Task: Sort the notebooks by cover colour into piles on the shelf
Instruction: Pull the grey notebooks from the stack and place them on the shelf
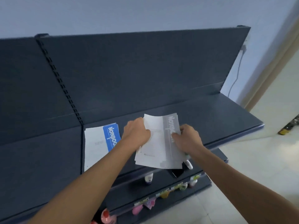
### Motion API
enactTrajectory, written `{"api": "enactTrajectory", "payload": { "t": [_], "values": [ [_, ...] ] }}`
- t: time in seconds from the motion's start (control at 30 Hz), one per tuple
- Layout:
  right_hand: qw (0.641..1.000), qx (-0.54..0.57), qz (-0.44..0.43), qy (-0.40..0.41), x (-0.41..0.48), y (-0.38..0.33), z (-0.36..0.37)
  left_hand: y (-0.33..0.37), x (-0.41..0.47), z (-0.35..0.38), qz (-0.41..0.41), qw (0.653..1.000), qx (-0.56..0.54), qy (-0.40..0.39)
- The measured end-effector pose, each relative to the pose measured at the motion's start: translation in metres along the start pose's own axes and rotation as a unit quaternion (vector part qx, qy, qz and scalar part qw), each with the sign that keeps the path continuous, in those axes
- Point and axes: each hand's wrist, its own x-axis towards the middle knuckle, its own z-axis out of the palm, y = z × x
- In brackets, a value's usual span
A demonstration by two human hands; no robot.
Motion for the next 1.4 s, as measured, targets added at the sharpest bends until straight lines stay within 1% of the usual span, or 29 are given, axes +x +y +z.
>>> {"api": "enactTrajectory", "payload": {
  "t": [0.1, 0.17, 0.3, 0.47, 0.6, 0.7, 0.87, 1.03, 1.13, 1.27, 1.4],
  "values": [
    [1.000, -0.001, -0.014, -0.019, 0.029, -0.010, 0.005, -0.006, 0.019, 0.002, -0.036, 0.999, -0.015, 0.001],
    [0.999, -0.021, -0.023, -0.038, 0.047, -0.017, 0.012, -0.011, 0.026, 0.006, -0.071, 0.997, -0.014, -0.004],
    [0.996, -0.042, -0.057, -0.059, 0.084, -0.033, 0.028, -0.020, 0.044, 0.010, -0.117, 0.993, 0.002, 0.033],
    [0.987, -0.089, -0.072, -0.113, 0.098, -0.040, 0.054, -0.034, 0.048, 0.018, -0.167, 0.985, 0.017, 0.035],
    [0.979, -0.134, -0.078, -0.135, 0.109, -0.043, 0.067, -0.039, 0.053, 0.026, -0.199, 0.978, 0.037, 0.052],
    [0.973, -0.162, -0.093, -0.134, 0.119, -0.044, 0.072, -0.036, 0.058, 0.033, -0.206, 0.975, 0.053, 0.062],
    [0.967, -0.195, -0.101, -0.133, 0.127, -0.038, 0.077, -0.035, 0.061, 0.047, -0.211, 0.972, 0.083, 0.056],
    [0.953, -0.229, -0.110, -0.165, 0.135, -0.034, 0.074, -0.034, 0.064, 0.056, -0.206, 0.971, 0.106, 0.060],
    [0.946, -0.256, -0.122, -0.157, 0.136, -0.034, 0.072, -0.034, 0.063, 0.057, -0.206, 0.969, 0.123, 0.062],
    [0.924, -0.318, -0.186, -0.103, 0.134, -0.040, 0.067, -0.035, 0.058, 0.046, -0.189, 0.971, 0.118, 0.086],
    [0.906, -0.300, -0.292, -0.065, 0.126, -0.067, 0.077, -0.045, 0.046, 0.018, -0.176, 0.974, 0.091, 0.113]
  ]
}}
